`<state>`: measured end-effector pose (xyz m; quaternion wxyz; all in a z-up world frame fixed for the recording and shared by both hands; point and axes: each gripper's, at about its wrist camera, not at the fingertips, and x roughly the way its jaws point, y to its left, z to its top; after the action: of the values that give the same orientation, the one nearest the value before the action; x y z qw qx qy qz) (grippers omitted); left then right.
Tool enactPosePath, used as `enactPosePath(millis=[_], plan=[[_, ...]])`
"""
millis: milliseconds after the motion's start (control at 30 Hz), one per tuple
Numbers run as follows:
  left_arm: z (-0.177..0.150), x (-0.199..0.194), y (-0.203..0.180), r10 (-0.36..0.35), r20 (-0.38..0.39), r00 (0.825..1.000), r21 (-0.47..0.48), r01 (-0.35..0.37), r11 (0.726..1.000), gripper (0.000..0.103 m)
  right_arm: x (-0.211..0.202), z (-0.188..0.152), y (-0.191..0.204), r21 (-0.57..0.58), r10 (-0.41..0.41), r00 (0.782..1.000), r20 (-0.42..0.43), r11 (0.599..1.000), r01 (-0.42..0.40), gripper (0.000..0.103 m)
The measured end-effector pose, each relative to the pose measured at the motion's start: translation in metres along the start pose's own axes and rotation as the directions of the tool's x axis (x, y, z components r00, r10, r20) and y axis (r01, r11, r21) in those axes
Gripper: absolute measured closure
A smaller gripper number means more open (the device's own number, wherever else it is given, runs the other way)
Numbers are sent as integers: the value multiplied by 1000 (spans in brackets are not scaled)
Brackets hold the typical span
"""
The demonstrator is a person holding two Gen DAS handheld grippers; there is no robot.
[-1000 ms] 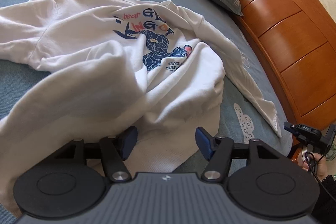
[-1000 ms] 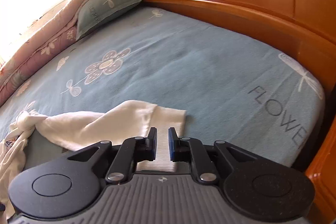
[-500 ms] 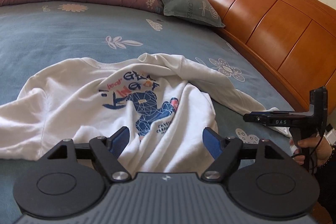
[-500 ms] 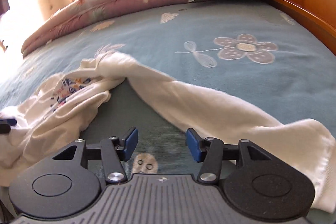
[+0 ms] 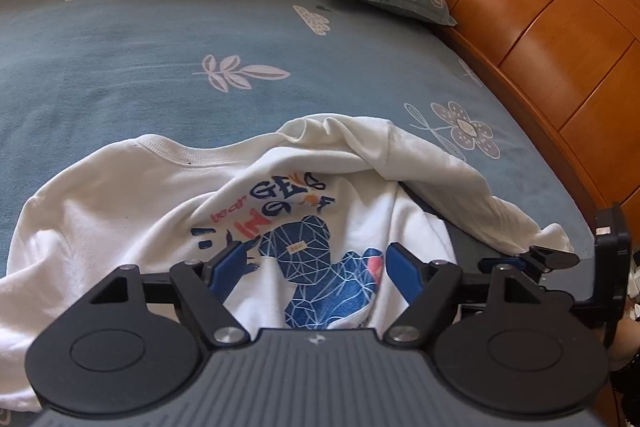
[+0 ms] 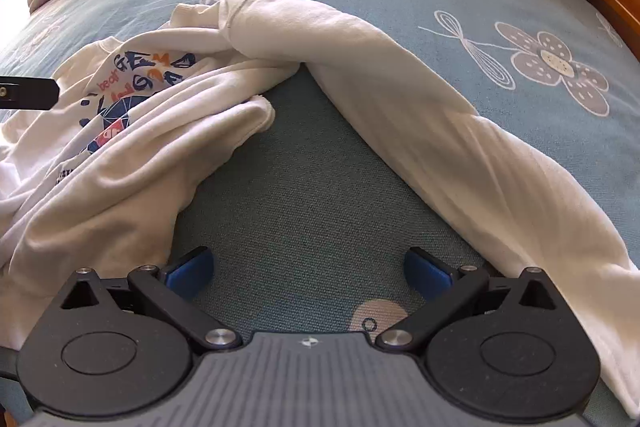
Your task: Fold clothes
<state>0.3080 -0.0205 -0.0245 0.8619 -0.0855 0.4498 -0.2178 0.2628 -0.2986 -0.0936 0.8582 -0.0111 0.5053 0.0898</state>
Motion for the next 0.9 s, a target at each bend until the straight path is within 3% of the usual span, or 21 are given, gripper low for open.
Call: enactPosePath(millis=[133,233,400,467,700,900], plan=[[33,-22,-23,-19,-70,997,6,20,1000,27,6,15,6,-7,-43,993,-107,999,42,0],[56,-41,-39,-9,-107,994,18,11,1000,27,8,18,9,-29,-63,989,-135,998,60,0],[88,-60,-64,40,-181,983,21,-37,999,27,4,18,7,-58,-63,985,-164,997,54,0],[100,-60,-73,69,-231,970,6,-70,998,27,3,21,4,-77,-46,979,-198,997,31,0],[103,-72,-94,132,-250,959,-26,-143,989,26,-5,19,-4,-209,1,961,-275,976,-61,0],[93,-63,-79,149,-269,952,-25,-161,987,26,-14,13,-8,-256,3,958,-286,963,-79,0]])
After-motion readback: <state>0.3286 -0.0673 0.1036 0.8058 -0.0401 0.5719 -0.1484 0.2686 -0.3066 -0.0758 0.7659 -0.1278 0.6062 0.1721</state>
